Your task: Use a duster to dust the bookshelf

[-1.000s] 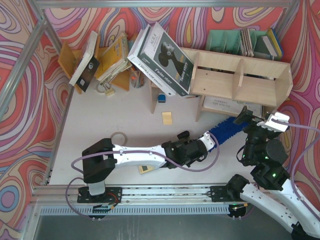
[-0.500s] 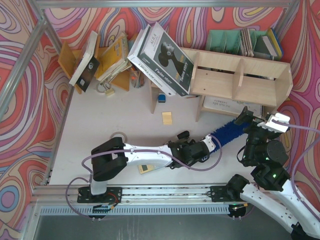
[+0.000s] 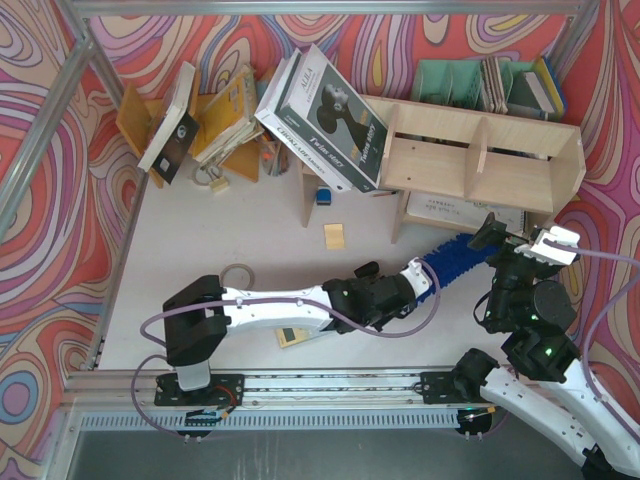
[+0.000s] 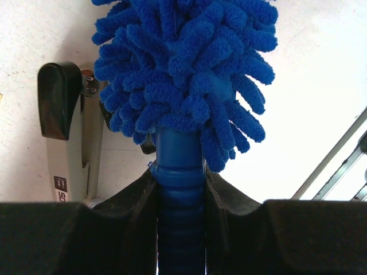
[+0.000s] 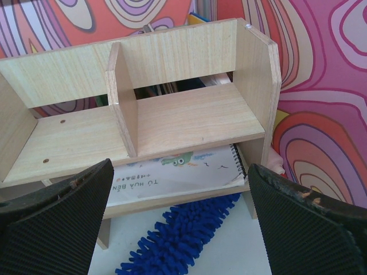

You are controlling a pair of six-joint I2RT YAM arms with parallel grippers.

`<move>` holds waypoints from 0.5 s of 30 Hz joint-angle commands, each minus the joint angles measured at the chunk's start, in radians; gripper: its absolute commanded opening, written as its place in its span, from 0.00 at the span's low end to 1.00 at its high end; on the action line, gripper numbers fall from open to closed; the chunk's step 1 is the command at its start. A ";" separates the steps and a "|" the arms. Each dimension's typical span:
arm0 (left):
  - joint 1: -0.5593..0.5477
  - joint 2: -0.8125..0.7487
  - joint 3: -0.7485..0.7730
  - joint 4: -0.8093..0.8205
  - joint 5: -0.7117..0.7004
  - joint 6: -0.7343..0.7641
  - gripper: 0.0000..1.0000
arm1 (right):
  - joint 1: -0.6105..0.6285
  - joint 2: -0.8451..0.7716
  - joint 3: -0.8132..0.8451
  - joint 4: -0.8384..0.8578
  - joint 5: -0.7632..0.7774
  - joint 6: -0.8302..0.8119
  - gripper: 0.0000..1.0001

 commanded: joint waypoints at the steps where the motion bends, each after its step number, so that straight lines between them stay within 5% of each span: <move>1: -0.002 0.039 0.003 0.056 0.028 0.011 0.00 | 0.002 -0.016 -0.003 0.029 0.004 -0.007 0.88; 15: -0.010 0.014 0.005 -0.014 0.039 0.024 0.00 | 0.002 0.007 0.000 0.028 -0.005 -0.007 0.88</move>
